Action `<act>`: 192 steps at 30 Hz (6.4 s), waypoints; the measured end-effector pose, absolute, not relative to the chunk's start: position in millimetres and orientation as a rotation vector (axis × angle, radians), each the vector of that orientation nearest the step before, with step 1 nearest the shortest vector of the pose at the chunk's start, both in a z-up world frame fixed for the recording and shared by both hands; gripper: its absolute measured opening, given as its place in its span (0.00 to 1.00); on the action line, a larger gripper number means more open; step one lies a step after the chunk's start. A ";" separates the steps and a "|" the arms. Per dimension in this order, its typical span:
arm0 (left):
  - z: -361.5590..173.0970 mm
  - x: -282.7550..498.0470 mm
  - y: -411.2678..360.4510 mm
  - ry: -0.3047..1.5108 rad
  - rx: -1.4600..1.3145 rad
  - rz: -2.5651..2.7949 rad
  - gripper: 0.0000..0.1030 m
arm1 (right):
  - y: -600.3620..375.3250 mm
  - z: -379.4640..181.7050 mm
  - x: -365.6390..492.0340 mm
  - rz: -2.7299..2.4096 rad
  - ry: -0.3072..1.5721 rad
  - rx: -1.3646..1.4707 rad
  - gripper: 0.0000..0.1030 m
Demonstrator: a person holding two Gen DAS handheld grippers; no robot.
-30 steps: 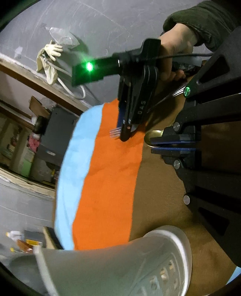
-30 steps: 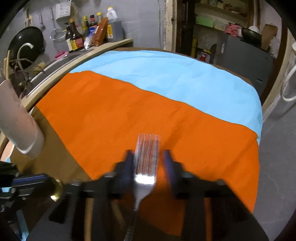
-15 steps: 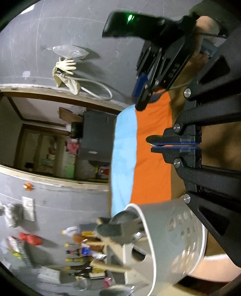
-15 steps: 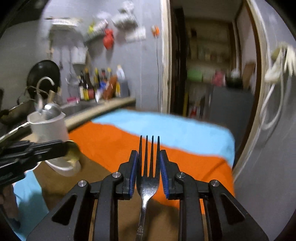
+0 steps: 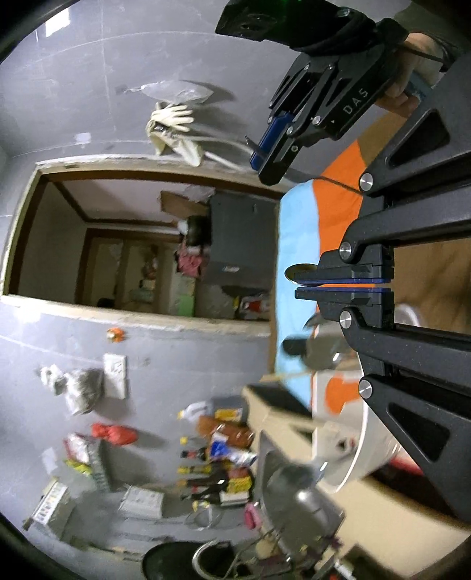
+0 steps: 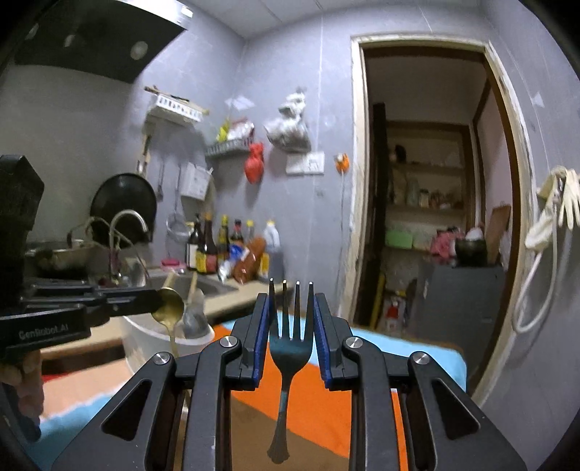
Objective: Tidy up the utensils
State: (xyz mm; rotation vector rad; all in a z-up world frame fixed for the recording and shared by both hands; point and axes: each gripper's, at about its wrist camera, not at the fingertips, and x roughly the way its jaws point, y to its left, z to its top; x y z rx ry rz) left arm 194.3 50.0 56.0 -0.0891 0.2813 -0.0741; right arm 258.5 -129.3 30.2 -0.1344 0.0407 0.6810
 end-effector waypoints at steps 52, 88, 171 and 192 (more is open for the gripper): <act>33.0 221.5 183.4 0.275 0.090 0.278 0.00 | 8.9 36.4 287.3 0.841 0.069 -0.124 0.20; 27.9 212.4 173.9 0.322 -0.127 0.049 0.27 | -10.3 14.0 281.2 0.837 0.171 -0.092 0.44; 1.4 73.7 87.5 0.210 -0.081 0.082 0.95 | -172.5 -6.0 107.3 0.327 0.085 -0.024 1.00; -5.6 77.3 93.4 0.224 -0.088 0.084 0.95 | -170.9 -9.4 109.8 0.329 0.096 -0.019 1.00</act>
